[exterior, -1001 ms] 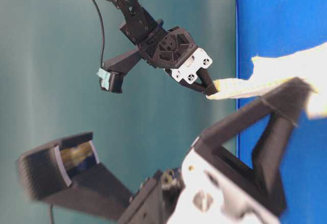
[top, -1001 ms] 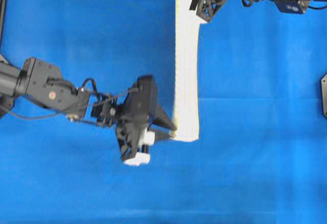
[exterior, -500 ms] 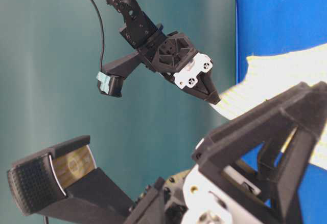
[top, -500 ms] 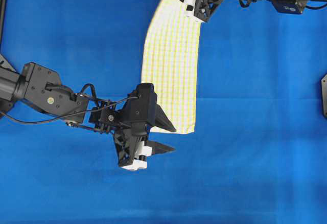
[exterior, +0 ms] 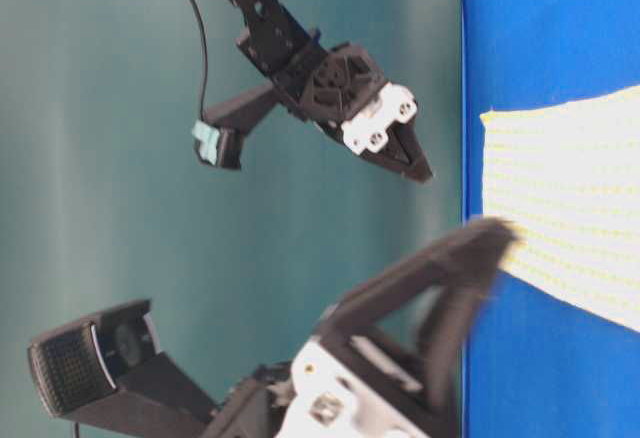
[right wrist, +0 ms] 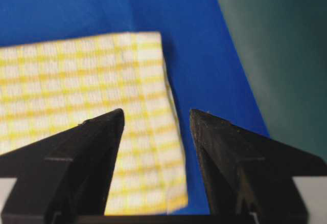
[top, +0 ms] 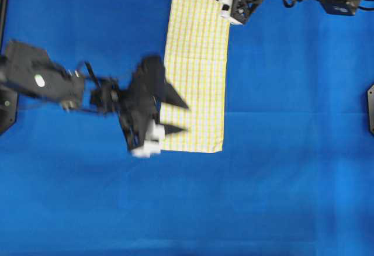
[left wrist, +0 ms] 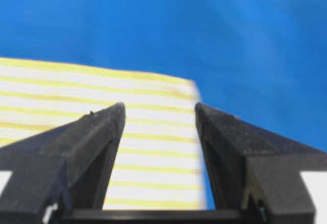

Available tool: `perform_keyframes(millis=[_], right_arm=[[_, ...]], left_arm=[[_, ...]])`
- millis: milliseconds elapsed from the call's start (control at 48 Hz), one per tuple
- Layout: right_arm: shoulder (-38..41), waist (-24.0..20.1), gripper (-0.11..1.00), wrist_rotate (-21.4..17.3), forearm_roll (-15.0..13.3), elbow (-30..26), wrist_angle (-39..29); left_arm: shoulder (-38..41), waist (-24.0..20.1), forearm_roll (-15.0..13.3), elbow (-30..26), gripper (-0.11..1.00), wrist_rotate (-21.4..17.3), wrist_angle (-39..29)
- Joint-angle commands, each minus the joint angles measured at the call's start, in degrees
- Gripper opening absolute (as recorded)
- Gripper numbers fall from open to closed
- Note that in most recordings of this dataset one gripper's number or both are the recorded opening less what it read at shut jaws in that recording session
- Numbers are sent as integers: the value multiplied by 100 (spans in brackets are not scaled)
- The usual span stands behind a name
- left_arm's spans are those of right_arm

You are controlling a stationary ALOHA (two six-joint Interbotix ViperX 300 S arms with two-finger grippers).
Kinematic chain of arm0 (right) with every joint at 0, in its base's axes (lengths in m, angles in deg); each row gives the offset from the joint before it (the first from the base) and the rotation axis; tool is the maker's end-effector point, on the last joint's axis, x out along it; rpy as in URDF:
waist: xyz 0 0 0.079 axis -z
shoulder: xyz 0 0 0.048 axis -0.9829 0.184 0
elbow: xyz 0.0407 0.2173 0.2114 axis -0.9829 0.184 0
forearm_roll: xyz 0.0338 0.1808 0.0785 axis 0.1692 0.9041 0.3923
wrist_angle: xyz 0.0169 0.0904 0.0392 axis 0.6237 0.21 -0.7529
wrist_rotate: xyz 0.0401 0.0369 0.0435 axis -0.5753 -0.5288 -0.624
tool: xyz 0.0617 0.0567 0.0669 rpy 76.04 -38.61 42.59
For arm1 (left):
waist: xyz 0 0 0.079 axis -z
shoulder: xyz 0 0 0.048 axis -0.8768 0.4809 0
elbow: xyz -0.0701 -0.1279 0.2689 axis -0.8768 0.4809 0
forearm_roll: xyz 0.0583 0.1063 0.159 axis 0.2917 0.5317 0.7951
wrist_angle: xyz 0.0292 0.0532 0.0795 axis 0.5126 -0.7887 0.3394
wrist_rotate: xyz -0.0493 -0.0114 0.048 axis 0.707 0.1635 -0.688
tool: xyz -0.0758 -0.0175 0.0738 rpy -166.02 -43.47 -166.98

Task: Fold the yellow towel.
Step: 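Lay the strip down vertically and open both grippers, then move both grippers to the strip's top end and grasp its corners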

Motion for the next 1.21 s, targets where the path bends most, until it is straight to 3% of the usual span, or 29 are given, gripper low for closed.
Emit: perform_keyframes(millis=[0,250,459,605,855,1188], right_arm=[[-483,-70,58,-18,44,237,62],[-1441,-510,58,-176,185,1230,325],[-2057,-958,58,-527,255,1907,598],[-2312,-1037,65,-809,255,2171,606],[-2294,-993,74,-844,255,2145,606],[-1626,-237,75,-800,229,1556,606]], left_arm=[[-299,-369,18,79,49,-255,26],[-439,-1195,9,237,56,-940,26],[-448,-1521,9,229,64,-1046,26],[-475,-1635,9,272,67,-1046,9],[-466,-1670,9,264,71,-1028,26],[-185,-2364,9,62,81,-1046,325]])
